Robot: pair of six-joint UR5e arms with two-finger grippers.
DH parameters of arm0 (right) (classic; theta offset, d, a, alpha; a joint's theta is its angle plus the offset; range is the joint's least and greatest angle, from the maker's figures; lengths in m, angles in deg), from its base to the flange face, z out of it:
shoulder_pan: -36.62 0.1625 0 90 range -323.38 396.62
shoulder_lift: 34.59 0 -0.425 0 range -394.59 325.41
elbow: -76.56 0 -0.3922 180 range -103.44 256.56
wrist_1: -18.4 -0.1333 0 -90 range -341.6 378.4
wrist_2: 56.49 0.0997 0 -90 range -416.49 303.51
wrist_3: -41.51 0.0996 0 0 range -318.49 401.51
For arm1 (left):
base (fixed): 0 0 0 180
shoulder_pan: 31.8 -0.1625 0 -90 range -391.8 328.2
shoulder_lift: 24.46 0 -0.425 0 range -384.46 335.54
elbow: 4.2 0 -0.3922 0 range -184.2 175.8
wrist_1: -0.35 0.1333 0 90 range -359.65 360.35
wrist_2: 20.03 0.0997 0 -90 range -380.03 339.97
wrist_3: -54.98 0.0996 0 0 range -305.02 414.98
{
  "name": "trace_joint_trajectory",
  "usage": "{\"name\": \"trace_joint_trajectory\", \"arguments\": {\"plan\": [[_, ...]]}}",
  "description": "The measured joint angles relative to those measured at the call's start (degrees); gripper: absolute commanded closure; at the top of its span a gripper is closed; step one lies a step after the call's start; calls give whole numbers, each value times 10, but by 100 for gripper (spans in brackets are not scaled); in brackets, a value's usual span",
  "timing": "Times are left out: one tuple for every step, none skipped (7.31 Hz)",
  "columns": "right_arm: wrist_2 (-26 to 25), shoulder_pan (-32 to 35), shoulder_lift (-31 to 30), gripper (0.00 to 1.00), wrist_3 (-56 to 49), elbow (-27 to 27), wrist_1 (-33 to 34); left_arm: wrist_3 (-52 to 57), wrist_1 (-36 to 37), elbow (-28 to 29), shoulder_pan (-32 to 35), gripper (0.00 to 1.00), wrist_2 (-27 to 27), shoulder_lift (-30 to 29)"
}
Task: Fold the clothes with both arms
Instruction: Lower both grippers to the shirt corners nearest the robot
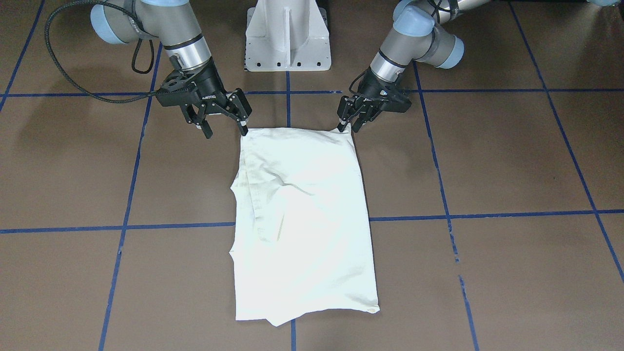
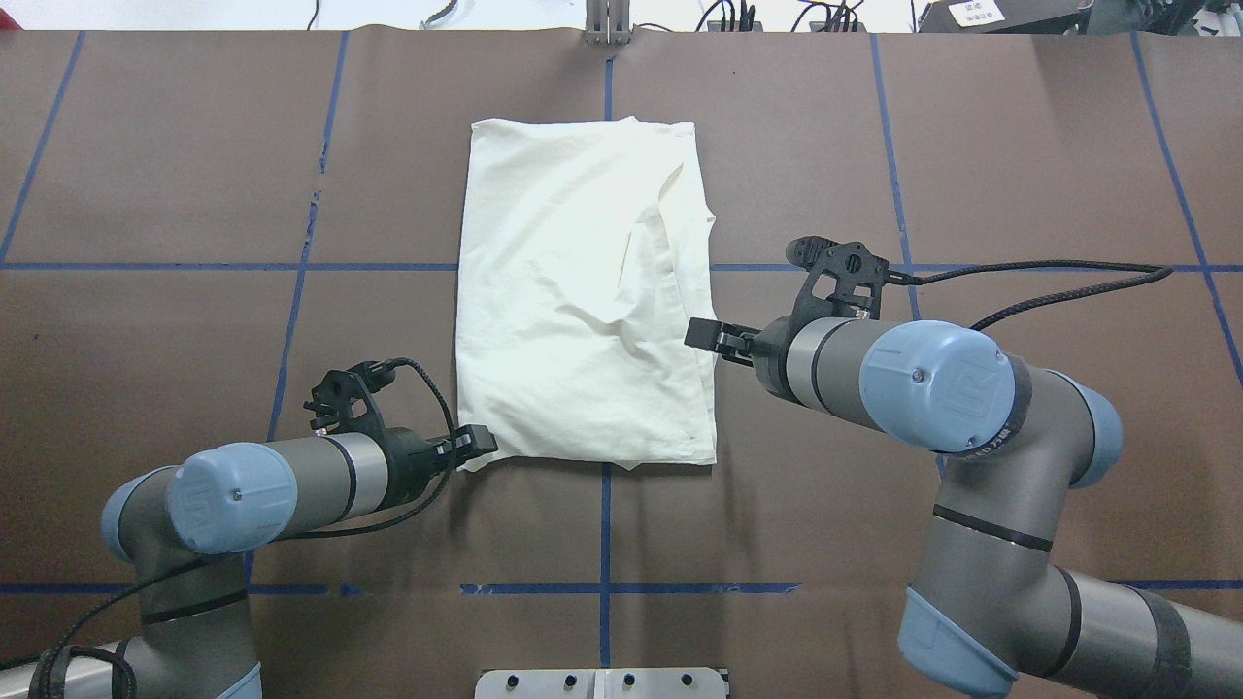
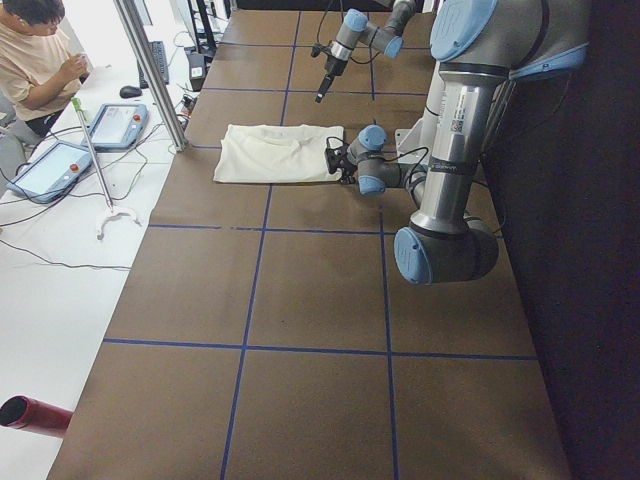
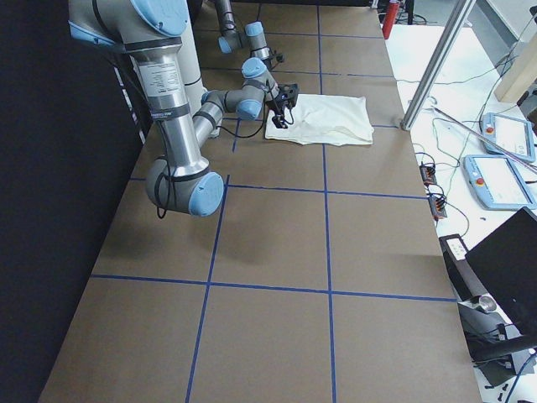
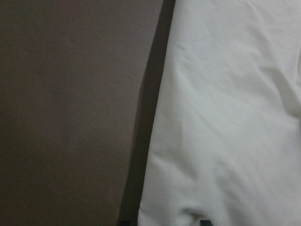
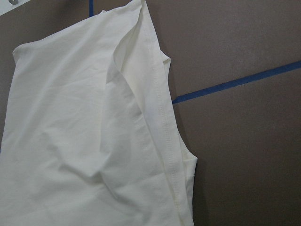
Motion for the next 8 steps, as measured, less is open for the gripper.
{"name": "trace_joint_trajectory", "arguments": {"plan": [[0, 0, 0, 0, 0, 0, 0, 0, 0, 4, 0, 63, 0, -3], [0, 0, 0, 0, 0, -1, 0, 0, -1, 5, 0, 99, 0, -5], [0, -1, 1, 0, 0, -1, 0, 1, -1, 5, 0, 100, 0, -5], [-2, -1, 1, 6, 0, -2, 0, 2, -1, 3, -1, 100, 0, -5], [-3, -2, 1, 19, 11, -3, 2, 4, -1, 1, -1, 100, 0, -4], [-3, -5, 3, 27, 43, -3, 8, 5, -1, 0, -1, 100, 0, -5], [-3, -12, 10, 26, 91, -4, 16, 5, -1, -1, -1, 100, 1, -5], [-3, -22, 21, 21, 142, -5, 32, 4, -1, -2, -1, 100, 1, -5]]}}
